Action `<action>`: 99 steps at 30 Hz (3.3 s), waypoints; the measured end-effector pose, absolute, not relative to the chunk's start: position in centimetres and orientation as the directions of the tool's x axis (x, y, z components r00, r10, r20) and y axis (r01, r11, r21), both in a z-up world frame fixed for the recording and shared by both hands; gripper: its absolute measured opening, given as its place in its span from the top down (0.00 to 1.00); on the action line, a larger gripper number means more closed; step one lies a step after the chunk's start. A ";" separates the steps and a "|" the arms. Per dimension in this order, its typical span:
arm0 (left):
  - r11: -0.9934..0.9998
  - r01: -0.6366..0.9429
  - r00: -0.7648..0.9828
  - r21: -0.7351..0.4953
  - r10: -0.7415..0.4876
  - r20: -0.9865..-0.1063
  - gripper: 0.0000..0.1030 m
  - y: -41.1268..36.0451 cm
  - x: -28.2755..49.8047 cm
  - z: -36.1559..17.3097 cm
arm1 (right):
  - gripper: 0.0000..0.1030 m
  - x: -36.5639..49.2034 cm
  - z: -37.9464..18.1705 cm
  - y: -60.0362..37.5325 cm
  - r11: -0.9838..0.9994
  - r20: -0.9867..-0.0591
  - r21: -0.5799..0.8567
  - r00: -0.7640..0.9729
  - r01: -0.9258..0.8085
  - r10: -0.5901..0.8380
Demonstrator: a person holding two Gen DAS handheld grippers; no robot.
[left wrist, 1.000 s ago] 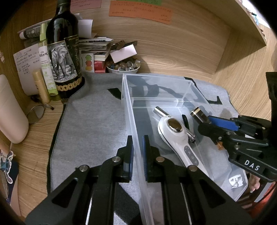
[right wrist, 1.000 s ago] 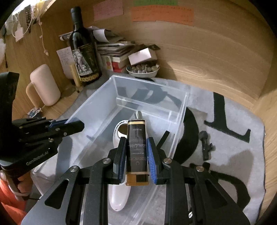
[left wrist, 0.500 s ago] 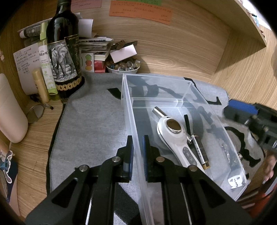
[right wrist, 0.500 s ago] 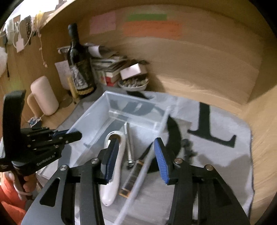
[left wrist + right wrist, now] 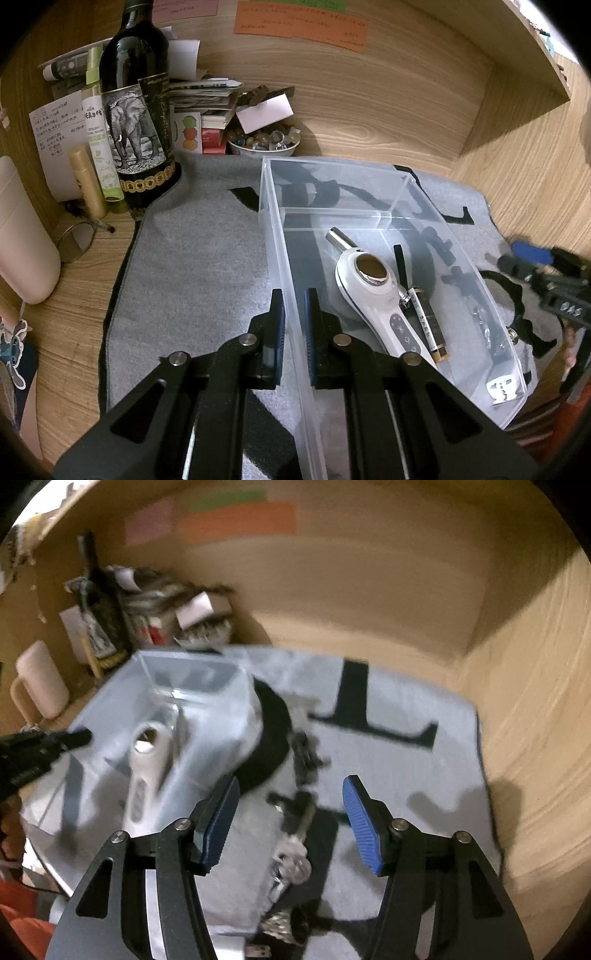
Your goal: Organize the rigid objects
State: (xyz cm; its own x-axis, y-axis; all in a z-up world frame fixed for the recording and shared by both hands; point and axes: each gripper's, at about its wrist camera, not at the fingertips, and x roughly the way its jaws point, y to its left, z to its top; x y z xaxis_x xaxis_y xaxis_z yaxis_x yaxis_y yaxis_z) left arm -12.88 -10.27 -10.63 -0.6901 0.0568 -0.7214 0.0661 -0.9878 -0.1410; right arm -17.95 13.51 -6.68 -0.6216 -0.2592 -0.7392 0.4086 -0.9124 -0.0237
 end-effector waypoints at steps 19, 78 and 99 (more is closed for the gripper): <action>-0.989 0.070 -0.686 -0.134 0.050 -0.726 0.91 -10.5 -12.8 -10.6 | 0.67 -21.6 -12.3 12.4 -0.889 -0.842 0.004 -0.478 0.458 -0.250; -0.986 0.065 -0.694 -0.156 0.068 -0.717 0.90 -10.9 -12.2 -10.7 | 0.75 -16.2 -7.0 4.1 -0.773 -0.737 0.002 -0.522 0.634 -0.430; -0.985 0.066 -0.693 -0.161 0.071 -0.717 0.90 -10.6 -12.3 -10.7 | 0.63 -18.1 -3.3 11.3 -0.892 -0.663 -0.038 -0.679 0.451 -0.315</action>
